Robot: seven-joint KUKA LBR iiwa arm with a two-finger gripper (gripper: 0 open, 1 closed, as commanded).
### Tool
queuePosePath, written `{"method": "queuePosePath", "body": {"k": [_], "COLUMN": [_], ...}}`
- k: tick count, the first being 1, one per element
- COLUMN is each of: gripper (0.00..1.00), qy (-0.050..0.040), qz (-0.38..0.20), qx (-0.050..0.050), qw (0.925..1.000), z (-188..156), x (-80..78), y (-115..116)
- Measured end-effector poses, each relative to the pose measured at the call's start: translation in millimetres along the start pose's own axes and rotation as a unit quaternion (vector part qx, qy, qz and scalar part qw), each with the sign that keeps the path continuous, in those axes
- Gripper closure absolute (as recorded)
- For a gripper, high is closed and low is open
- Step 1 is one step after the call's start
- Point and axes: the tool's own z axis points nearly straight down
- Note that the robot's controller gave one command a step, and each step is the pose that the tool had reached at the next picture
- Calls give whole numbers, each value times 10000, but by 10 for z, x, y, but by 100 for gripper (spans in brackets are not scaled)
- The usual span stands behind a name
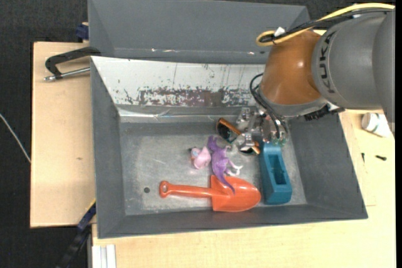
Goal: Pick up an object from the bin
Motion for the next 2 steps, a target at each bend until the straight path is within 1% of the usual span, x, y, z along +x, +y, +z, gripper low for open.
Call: {"method": "queuePosePath", "body": {"k": [1, 2], "gripper": [100, 100], "qy": [-3, 32], "qz": [0, -10], "qx": [-3, 6], "qw": [10000, 10000], "z": [0, -480], "x": [-1, 17], "y": [3, -10]}}
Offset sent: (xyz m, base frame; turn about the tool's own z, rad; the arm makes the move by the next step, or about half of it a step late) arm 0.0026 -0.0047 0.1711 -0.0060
